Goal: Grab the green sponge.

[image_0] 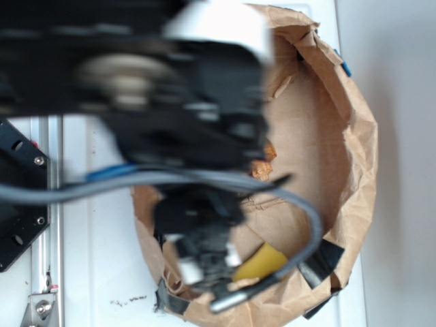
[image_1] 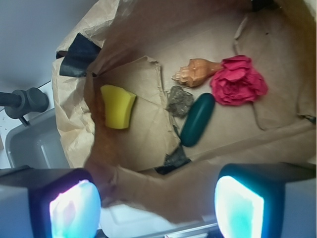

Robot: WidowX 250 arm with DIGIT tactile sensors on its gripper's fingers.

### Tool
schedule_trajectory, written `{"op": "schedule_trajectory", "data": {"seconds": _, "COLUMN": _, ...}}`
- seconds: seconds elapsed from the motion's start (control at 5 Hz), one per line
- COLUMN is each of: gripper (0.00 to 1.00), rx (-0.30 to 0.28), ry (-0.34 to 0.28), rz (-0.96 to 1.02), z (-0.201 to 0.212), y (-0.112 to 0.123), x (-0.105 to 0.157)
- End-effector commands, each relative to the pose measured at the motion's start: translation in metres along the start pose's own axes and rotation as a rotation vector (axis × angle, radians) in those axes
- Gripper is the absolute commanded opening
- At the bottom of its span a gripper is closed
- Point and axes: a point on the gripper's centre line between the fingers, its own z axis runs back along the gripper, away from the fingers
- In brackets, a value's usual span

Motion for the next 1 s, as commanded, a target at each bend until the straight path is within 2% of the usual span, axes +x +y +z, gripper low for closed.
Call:
{"op": "schedule_trajectory", "data": {"seconds": 0.0, "gripper": 1.0, "rx": 0.016, "ry": -0.119, "rz": 0.058, "z": -0.025, "y": 0.002, "x": 0.026}}
{"op": "schedule_trajectory", "data": {"seconds": 0.2, "gripper": 1.0, "rx": 0.069, "ry": -0.143, "rz": 0.129, "z": -0.048, "y": 0.006, "x": 0.04}}
{"op": "schedule_trajectory", "data": {"seconds": 0.4, "gripper": 1.0, "rx": 0.14, "ry": -0.125, "rz": 0.146, "z": -0.066, "y": 0.008, "x": 0.041}}
{"op": "schedule_trajectory", "data": {"seconds": 0.6, "gripper": 1.0, "rx": 0.18, "ry": -0.125, "rz": 0.2, "z": -0.078, "y": 0.016, "x": 0.041}}
{"op": "schedule_trajectory", "data": {"seconds": 0.8, "gripper": 1.0, "rx": 0.181, "ry": -0.119, "rz": 0.251, "z": -0.09, "y": 0.015, "x": 0.042}}
